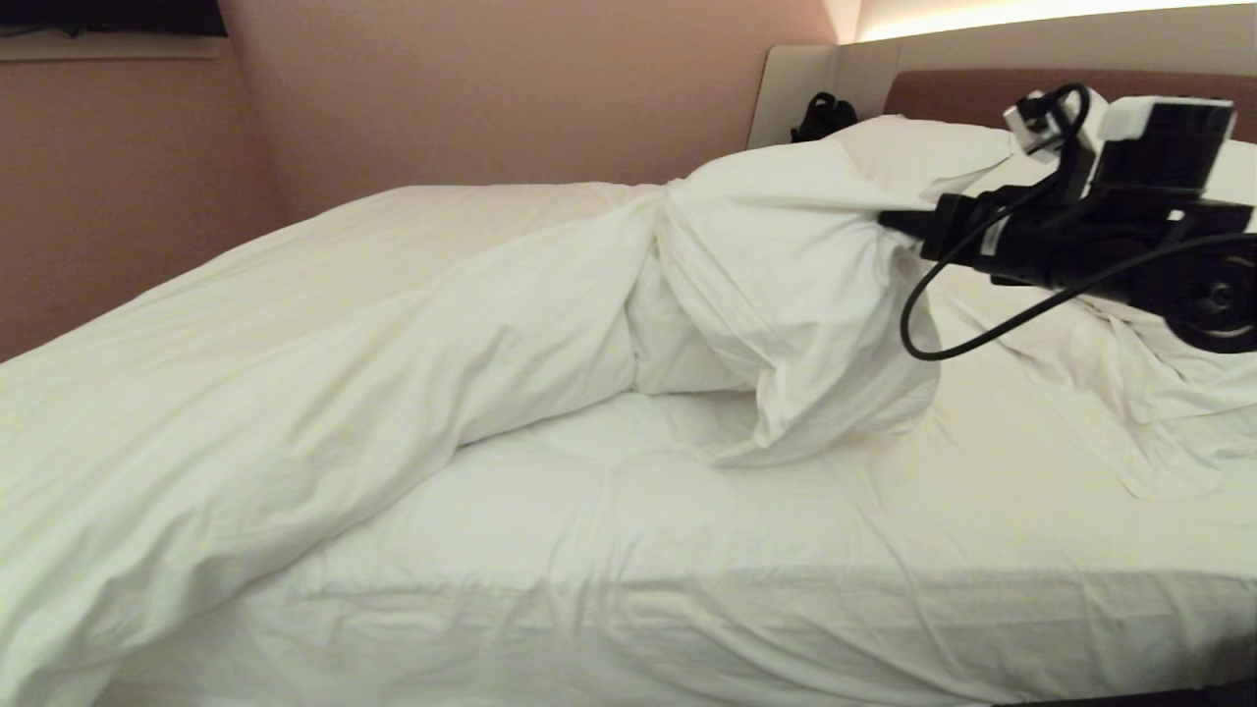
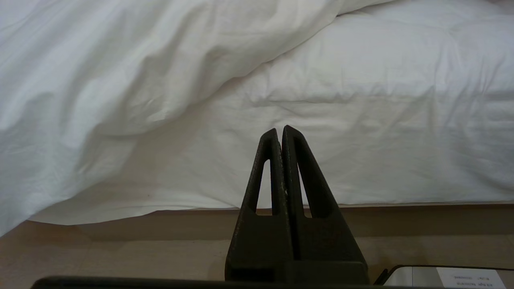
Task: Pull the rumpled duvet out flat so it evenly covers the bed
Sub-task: Flatten the corners of the folded blanket
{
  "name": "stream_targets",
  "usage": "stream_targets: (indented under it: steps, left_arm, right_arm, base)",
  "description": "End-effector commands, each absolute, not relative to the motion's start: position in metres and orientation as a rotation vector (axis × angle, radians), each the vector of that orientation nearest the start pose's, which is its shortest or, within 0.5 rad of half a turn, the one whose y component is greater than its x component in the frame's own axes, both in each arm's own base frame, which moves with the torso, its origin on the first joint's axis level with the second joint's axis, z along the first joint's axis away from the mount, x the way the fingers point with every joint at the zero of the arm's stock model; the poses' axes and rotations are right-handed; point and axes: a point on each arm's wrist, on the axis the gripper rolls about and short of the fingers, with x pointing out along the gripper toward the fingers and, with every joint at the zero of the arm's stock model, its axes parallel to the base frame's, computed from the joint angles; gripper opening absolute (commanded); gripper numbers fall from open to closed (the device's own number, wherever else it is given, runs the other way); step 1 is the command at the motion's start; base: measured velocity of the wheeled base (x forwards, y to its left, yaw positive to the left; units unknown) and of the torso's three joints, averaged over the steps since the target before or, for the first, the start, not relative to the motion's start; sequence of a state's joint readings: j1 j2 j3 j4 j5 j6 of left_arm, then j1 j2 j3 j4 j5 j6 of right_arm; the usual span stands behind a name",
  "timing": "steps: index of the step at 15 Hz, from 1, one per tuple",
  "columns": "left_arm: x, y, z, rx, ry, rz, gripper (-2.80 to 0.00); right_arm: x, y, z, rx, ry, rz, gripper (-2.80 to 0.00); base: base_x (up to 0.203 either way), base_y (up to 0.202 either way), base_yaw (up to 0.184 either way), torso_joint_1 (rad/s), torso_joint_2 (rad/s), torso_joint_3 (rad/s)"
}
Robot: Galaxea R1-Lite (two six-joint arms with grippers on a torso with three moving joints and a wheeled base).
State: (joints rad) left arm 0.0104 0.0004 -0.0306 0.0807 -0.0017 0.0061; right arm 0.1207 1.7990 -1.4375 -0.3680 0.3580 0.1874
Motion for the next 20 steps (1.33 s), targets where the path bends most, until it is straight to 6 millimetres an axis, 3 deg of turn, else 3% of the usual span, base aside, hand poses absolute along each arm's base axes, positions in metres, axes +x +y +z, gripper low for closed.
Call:
stream_targets:
  steps: [1, 7, 11, 17, 20]
  left_arm:
    - [-0.025, 0.0, 0.076, 0.006, 0.051, 0.009, -2.8]
    - [-0.025, 0.0, 0.076, 0.006, 0.051, 0.009, -2.8]
    - [-0.025, 0.0, 0.076, 0.005, 0.051, 0.009, -2.8]
    - [-0.025, 0.0, 0.076, 0.005, 0.051, 0.009, -2.8]
    - [-0.025, 0.0, 0.076, 0.006, 0.051, 0.009, -2.8]
  right_arm:
    - [0.31, 0.042, 0.334, 0.17, -0.051, 0.474, -2.8]
    - [0.228, 0.028, 0.364, 0.149, -0.176, 0.421, -2.8]
    - [0.174, 0.019, 0.374, 0.138, -0.263, 0.379, -2.8]
    - [0.154, 0.011, 0.368, 0.116, -0.276, 0.284, -2.8]
    - [0.133, 0.009, 0.374, 0.122, -0.334, 0.235, -2.8]
  base:
    - [0.0, 0.0, 0.0, 0.0, 0.0, 0.0]
    - [0.0, 0.0, 0.0, 0.0, 0.0, 0.0]
    - [0.0, 0.0, 0.0, 0.0, 0.0, 0.0]
    - [0.0, 0.0, 0.0, 0.0, 0.0, 0.0]
    - [0.0, 0.0, 0.0, 0.0, 0.0, 0.0]
